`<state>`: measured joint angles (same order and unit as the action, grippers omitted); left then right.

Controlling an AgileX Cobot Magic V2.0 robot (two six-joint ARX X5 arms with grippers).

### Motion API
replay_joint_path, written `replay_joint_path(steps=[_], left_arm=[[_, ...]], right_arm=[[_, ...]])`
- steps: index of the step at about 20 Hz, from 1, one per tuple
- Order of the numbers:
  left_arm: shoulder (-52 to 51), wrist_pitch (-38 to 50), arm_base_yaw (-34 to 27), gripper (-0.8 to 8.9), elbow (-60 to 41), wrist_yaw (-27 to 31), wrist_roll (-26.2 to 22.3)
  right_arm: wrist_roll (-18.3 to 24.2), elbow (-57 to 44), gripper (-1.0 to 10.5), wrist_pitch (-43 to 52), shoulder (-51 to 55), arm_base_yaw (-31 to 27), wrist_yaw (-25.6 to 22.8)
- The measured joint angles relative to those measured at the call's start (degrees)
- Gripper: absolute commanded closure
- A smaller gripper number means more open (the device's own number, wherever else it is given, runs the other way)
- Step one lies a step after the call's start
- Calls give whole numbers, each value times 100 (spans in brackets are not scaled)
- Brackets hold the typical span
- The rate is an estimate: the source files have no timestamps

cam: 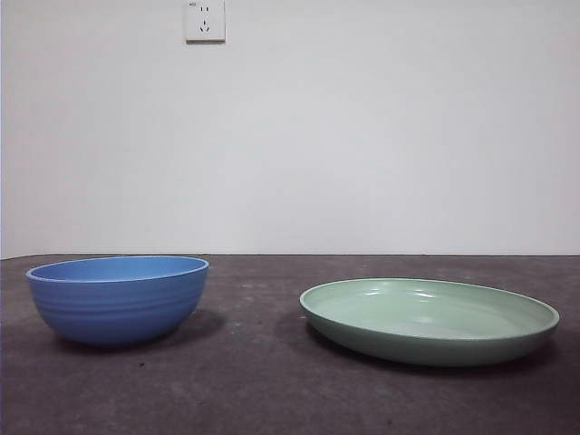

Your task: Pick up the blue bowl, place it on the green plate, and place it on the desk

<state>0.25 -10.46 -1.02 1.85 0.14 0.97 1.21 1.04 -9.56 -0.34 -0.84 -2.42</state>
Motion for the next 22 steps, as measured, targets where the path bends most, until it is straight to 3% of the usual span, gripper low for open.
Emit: replay_joint_path(steps=[17,22], left_arm=[[0,2,0,777,0,0,50],[0,2,0,808,2,-2,212]], right_arm=[[-50,0,930,0,0,0,17],[-337,-2,931,7,0,0,365]])
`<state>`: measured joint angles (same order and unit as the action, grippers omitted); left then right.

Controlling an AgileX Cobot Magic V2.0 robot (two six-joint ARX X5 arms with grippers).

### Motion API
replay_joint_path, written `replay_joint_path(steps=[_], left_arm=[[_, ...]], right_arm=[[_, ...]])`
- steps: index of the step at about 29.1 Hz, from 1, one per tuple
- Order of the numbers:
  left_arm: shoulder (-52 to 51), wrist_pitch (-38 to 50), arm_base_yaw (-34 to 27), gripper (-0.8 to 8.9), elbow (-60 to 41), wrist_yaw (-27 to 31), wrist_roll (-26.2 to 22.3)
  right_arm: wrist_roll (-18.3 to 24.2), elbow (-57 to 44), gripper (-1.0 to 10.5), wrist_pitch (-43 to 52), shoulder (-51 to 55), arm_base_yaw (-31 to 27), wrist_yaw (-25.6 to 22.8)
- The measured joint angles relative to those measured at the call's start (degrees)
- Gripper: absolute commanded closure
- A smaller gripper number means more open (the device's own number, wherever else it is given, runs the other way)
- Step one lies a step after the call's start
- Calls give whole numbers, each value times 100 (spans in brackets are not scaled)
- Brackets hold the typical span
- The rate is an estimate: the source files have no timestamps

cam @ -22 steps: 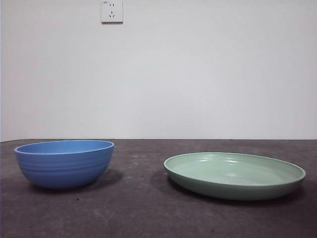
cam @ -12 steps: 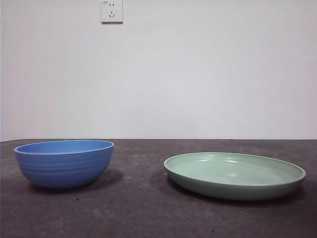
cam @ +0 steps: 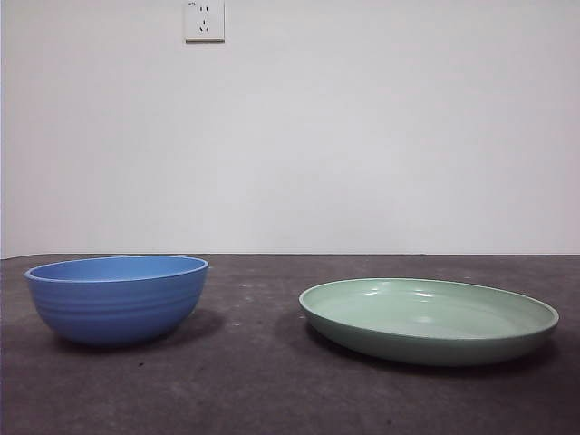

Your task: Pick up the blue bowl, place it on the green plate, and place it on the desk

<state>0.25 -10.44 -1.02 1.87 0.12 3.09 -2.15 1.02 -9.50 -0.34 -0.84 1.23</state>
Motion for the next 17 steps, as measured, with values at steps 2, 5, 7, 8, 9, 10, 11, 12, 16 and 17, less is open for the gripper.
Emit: replay_joint_path(steps=[2,5,7,8,9,10,11,12,16,17], left_arm=[[0,-2,0,807,0,0,107],[0,-48,2,806,28,0,264],[13,-136,20,806,146,0,393],[22,-136,37,805,221,0,422],[42,-136,48,805,319,0,450],[72,-133,70,805,461,0,483],[120,-118,81,805,612,0,516],[168,-96,87,805,741,0,546],[614,-166,92,805,1412,0,643],[772,-225,92,805,1620,0,654]], right_arm=[[-122,-2,931,81,0,0,83],[-431,-2,931,350,0,11,225],[-673,11,932,382,0,42,271],[-765,31,932,352,-2,52,315],[-857,76,932,284,-2,74,321],[-946,164,932,205,-2,92,326],[-1027,264,932,155,-2,118,328],[-1084,380,932,96,-4,131,326],[-1379,1027,932,-74,-157,170,328],[-1447,1224,932,-203,-258,173,330]])
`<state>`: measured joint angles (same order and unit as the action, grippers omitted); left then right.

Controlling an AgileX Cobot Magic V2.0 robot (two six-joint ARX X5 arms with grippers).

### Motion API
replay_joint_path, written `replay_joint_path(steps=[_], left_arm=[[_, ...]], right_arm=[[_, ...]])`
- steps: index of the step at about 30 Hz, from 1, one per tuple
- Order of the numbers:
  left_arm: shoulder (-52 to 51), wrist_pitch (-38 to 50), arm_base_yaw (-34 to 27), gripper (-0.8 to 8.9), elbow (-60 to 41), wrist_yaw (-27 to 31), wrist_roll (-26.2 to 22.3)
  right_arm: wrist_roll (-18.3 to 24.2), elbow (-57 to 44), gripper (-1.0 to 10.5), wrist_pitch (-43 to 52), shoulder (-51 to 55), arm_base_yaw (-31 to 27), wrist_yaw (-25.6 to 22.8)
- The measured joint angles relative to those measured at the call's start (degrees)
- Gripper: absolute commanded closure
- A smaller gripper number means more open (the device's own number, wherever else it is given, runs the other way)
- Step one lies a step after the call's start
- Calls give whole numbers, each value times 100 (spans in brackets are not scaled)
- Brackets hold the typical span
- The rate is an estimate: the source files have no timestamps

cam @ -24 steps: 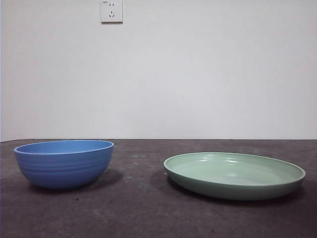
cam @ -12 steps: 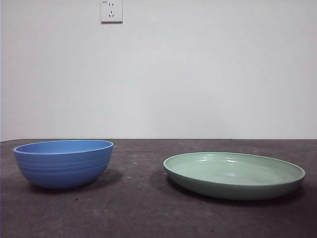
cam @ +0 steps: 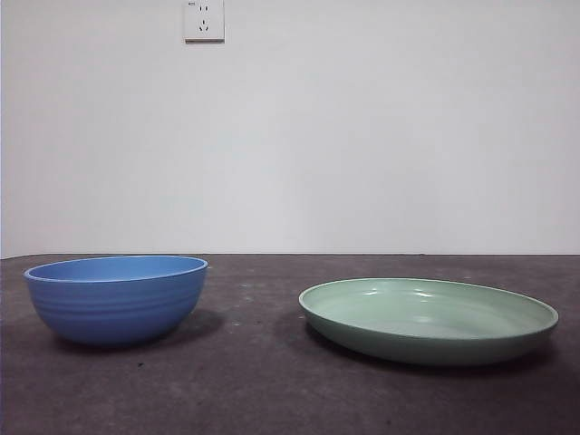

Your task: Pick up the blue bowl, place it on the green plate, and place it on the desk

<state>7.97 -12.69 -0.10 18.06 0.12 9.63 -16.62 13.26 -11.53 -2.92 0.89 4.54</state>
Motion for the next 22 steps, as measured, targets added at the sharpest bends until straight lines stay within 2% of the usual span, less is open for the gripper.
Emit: replay_joint_path(steps=[4,13,16,22], left_arm=[[662,-332,0,805,898,-87,22],[2339,-1016,0,805,2656,-1248,-11],[2948,-1554,2,805,3132,-1690,-118],[4094,-2566,2,805,4131,-2492,-313]], right_arm=[[-127,778,933,-656,-518,9,61],[-138,2520,932,-1930,-2107,9,741],[0,3077,932,-2369,-2636,9,938],[601,4192,932,-3198,-3646,9,1375]])
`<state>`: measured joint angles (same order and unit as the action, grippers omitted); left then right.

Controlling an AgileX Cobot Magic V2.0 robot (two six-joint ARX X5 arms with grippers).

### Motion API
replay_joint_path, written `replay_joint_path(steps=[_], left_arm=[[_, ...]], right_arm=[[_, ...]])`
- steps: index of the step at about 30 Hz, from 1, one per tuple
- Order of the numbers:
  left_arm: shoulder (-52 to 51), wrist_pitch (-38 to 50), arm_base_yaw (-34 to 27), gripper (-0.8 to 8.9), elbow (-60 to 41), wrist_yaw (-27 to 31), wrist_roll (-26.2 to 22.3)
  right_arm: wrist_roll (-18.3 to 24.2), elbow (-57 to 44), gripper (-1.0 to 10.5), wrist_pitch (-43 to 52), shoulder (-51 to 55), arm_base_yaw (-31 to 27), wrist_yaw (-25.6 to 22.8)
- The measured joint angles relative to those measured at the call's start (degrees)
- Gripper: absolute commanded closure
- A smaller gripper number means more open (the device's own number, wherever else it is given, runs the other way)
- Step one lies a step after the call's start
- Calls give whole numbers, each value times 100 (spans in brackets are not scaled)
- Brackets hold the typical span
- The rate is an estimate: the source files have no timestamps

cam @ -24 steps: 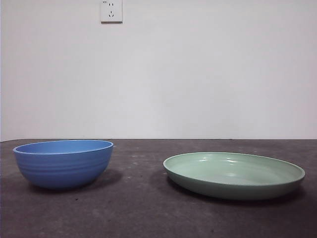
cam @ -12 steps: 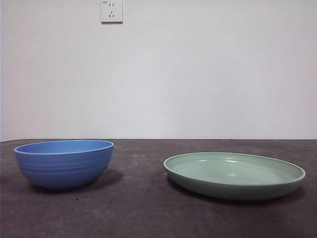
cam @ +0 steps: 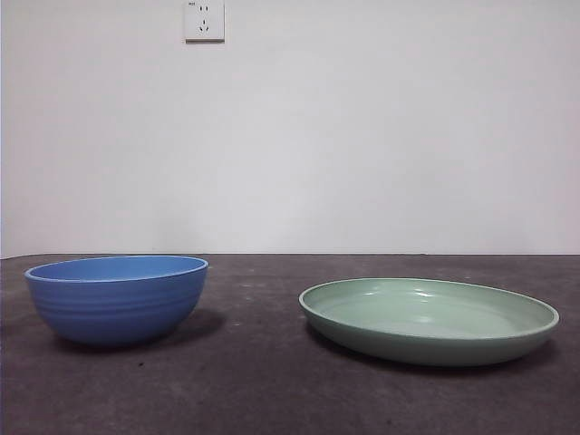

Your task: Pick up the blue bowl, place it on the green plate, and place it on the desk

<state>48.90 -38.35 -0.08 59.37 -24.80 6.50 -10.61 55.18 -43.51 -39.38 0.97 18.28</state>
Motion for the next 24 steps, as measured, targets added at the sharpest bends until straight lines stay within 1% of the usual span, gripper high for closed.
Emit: replay_joint_path(steps=[3,5,9,13,15,18,20,21,22,24], left_arm=[[393,-205,0,805,385,-389,-13],[544,-210,4,805,498,-485,-22],[649,-262,11,805,509,-509,-22],[658,-382,11,804,509,-509,-22],[658,-391,11,776,509,-509,-22],[658,-396,11,686,509,-509,-22],[658,-398,11,582,509,-509,-22],[658,-398,11,527,509,-509,-22],[658,-398,11,447,509,-509,-22],[658,-398,11,328,509,-509,-20]], right_arm=[[326,319,932,-328,-420,0,160],[481,372,932,-433,-645,0,273],[592,369,932,-494,-922,0,365],[595,372,932,-496,-942,0,376],[595,372,932,-498,-940,0,393],[595,372,931,-498,-940,0,409],[590,369,925,-507,-940,0,409],[588,372,896,-511,-940,0,409],[586,372,813,-509,-940,0,415],[581,372,645,-511,-940,0,422]])
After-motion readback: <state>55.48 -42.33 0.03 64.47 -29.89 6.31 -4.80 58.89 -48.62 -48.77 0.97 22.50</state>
